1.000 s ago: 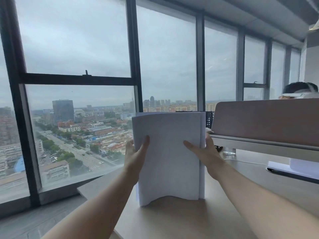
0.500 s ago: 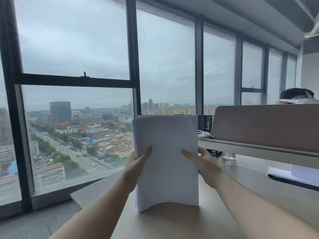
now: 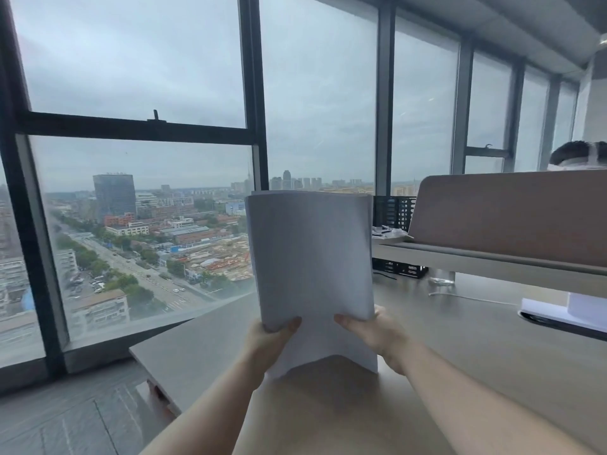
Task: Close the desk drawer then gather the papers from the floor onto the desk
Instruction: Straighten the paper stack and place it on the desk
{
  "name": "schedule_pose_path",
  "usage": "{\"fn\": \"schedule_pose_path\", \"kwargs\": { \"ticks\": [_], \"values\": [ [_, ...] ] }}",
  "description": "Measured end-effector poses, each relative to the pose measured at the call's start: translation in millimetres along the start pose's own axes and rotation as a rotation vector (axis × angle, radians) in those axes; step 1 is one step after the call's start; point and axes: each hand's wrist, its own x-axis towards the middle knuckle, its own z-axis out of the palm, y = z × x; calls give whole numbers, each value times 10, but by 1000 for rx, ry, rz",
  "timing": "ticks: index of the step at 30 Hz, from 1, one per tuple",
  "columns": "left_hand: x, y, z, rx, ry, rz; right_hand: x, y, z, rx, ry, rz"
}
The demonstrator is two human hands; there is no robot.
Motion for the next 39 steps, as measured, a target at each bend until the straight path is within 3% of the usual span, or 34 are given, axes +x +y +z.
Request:
{"fn": "schedule_pose_path", "kwargs": {
  "ticks": [5, 11, 15, 21, 26, 30, 34, 39],
  "values": [
    [221, 142, -6, -102, 82, 146, 74, 29, 0, 147, 127, -48],
    [500, 514, -31, -198, 82, 223, 102, -188, -51, 272, 95, -162],
    [637, 435, -87, 3, 27, 202, 145, -291, -95, 260, 186, -191],
    [648, 62, 51, 55, -132, 109, 272, -131, -3, 125, 238, -74],
    [743, -123, 125, 242, -89, 111, 468, -16, 15, 111, 389, -17],
    [858, -257, 132, 405, 40, 81, 608, 190, 20, 106, 393, 170],
    [915, -412, 157, 568, 9, 37, 607, 378, 56, 148, 339, 362],
    [987, -455, 133, 654, 34, 49, 623, 419, 80, 172, 330, 385]
  ]
}}
